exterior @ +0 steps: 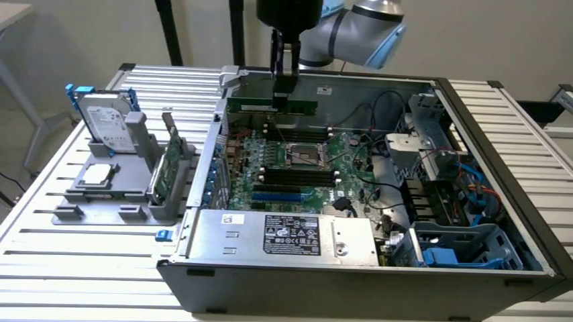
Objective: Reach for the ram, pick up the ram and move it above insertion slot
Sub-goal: 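Pick up the ram and move it above insertion slot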
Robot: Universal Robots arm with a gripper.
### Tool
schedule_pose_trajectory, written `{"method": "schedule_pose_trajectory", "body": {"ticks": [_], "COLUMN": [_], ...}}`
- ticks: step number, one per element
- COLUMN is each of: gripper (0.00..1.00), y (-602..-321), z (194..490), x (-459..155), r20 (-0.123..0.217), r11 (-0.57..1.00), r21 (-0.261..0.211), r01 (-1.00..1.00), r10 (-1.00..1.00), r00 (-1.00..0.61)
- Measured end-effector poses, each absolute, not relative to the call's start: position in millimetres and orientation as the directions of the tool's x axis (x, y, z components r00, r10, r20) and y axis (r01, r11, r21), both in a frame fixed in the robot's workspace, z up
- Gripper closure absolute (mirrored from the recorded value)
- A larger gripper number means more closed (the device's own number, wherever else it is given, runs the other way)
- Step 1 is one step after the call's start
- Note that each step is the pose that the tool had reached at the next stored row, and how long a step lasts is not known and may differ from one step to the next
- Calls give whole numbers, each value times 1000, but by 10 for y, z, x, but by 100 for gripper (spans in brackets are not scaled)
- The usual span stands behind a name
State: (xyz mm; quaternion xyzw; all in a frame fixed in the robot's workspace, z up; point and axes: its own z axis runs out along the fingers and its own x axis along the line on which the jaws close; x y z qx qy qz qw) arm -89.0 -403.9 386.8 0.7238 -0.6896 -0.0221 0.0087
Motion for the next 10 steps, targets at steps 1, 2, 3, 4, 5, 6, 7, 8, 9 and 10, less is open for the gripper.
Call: {"method": "schedule_pose_trajectory", "body": {"ticks": [1, 2, 3, 4, 5, 6, 7, 8, 9, 10], "gripper": [86, 86, 86, 86, 86, 86, 86, 86, 86, 86], "y": [-4035, -4034, -4034, -4034, -4034, -4034, -4034, -4034, -4034, -4035], "z": [3861, 3854, 3848, 3843, 3838, 3833, 3829, 3824, 3818, 3813], "x": [-841, -796, -751, -706, -661, -615, -570, -525, -480, -440], "r20": [-20, -21, -21, -21, -21, -21, -21, -21, -21, -21], "r11": [-49, -49, -49, -49, -49, -49, -49, -49, -49, -49], "r21": [44, 44, 44, 44, 44, 44, 44, 44, 44, 44], "r01": [-998, -998, -998, -998, -998, -998, -998, -998, -998, -998], "r10": [-999, -999, -999, -999, -999, -999, -999, -999, -999, -999], "r00": [48, 48, 48, 48, 48, 48, 48, 48, 48, 48]}}
